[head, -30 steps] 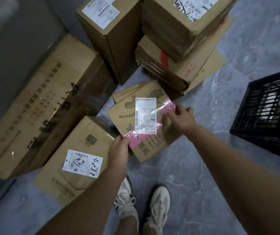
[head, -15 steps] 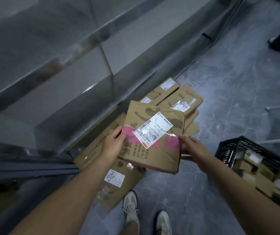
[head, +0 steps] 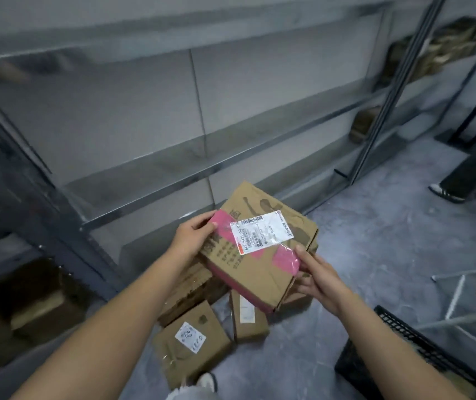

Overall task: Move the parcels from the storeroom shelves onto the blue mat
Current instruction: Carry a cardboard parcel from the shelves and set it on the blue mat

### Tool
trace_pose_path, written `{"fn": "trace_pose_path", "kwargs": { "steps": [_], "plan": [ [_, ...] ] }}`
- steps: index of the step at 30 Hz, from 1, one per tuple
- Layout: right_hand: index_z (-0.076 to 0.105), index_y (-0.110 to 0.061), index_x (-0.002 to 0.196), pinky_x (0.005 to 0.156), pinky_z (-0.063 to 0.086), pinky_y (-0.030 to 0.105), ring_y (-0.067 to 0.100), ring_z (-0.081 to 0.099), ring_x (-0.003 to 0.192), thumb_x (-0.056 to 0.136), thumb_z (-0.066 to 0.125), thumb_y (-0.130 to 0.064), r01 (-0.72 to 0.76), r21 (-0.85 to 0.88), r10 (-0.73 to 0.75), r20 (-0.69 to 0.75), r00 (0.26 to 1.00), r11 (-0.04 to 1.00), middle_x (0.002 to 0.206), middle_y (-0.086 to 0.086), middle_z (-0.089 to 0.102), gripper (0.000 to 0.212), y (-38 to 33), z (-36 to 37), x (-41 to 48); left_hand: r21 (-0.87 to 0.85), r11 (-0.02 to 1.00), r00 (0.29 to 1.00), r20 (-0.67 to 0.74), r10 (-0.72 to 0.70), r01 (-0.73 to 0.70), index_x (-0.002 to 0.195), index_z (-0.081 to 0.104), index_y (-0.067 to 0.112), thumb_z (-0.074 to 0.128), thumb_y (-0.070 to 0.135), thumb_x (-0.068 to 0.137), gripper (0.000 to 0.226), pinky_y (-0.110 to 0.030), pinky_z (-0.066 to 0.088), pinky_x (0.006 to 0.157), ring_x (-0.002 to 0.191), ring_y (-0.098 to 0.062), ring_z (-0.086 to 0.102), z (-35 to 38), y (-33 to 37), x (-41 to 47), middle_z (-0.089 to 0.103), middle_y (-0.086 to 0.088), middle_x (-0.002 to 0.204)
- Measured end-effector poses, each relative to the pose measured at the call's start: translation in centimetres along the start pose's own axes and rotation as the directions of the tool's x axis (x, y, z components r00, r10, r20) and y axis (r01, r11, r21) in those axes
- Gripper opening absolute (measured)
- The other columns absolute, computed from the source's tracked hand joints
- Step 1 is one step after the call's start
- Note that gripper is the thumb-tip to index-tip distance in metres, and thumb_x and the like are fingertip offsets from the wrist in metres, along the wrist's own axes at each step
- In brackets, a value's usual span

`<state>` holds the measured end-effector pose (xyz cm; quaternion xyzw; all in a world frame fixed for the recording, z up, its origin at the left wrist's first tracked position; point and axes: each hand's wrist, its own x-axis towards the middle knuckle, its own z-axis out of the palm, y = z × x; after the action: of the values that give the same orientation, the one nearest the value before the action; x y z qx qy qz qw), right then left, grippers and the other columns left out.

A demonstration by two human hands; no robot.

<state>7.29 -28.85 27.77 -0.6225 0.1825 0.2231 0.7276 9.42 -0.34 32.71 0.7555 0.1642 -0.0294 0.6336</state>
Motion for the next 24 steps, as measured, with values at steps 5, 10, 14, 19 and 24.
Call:
{"fn": "trace_pose_path", "kwargs": {
  "steps": [5, 10, 14, 19, 24],
  "plan": [
    [0.034, -0.025, 0.145, 0.088, 0.054, 0.054, 0.032, 0.067, 0.105, 0.07, 0.073, -0.051, 0.072, 0.05, -0.075, 0.049, 0.996, 0.996, 0.123, 0.012, 0.065, 0.088, -0.7, 0.8, -1.7, -0.094, 0.992, 0.961, -0.255, -0.103, 0.082, 0.134, 0.054, 0.021, 0.066, 0.039, 0.088, 0.05, -0.027, 0.046, 0.086, 0.106, -0.011, 0.058, -0.2, -2.8, -6.4, 0.058, 0.0, 0.132],
    [0.023, -0.028, 0.149, 0.088, 0.054, 0.055, 0.033, 0.061, 0.115, 0.076, 0.075, -0.044, 0.003, 0.129, -0.029, 0.199, 0.98, 0.992, 0.135, 0.014, 0.056, 0.091, 0.6, 6.7, -3.3, -0.418, 0.897, 0.974, -0.1, -0.202, 0.143, 0.12, 0.057, 0.018, 0.074, 0.055, 0.067, 0.067, -0.042, 0.054, 0.094, 0.104, -0.02, 0.068, -0.8, -4.7, -12.4, 0.069, -0.003, 0.117],
    [0.026, -0.023, 0.147, 0.095, 0.048, 0.059, 0.033, 0.063, 0.113, 0.07, 0.08, -0.04, -0.065, 0.035, 0.049, 0.337, 0.94, 0.997, 0.132, 0.016, 0.059, 0.095, 2.0, 12.4, -4.6, -0.474, 0.88, 0.928, -0.323, -0.189, 0.014, 0.111, 0.063, 0.026, 0.072, 0.036, 0.082, 0.032, -0.03, 0.059, 0.074, 0.091, -0.014, 0.072, -5.8, -5.4, -15.1, 0.075, 0.003, 0.101],
    [0.025, -0.03, 0.148, 0.09, 0.053, 0.047, 0.028, 0.06, 0.112, 0.074, 0.078, -0.039, 0.153, -0.246, -0.066, 0.327, 0.943, 0.957, 0.131, 0.003, 0.054, 0.091, 1.4, 19.5, -5.2, -0.521, 0.848, 0.841, -0.498, -0.213, -0.094, 0.105, 0.067, 0.029, 0.072, 0.032, 0.084, 0.022, -0.034, 0.058, 0.077, 0.089, -0.017, 0.073, -15.6, -7.9, -19.9, 0.076, 0.002, 0.095],
    [0.05, -0.03, 0.138, 0.069, 0.06, 0.035, 0.019, 0.069, 0.096, 0.086, 0.068, -0.033, 0.346, -0.445, -0.029, 0.579, 0.815, 0.826, 0.117, -0.002, 0.066, 0.054, 3.6, 31.2, -7.9, -0.514, 0.843, 0.726, -0.639, -0.254, -0.157, 0.096, 0.066, 0.038, 0.072, 0.037, 0.083, 0.015, -0.02, 0.055, 0.061, 0.083, -0.008, 0.072, -24.4, -12.5, -27.8, 0.076, 0.009, 0.09]
  ]
}}
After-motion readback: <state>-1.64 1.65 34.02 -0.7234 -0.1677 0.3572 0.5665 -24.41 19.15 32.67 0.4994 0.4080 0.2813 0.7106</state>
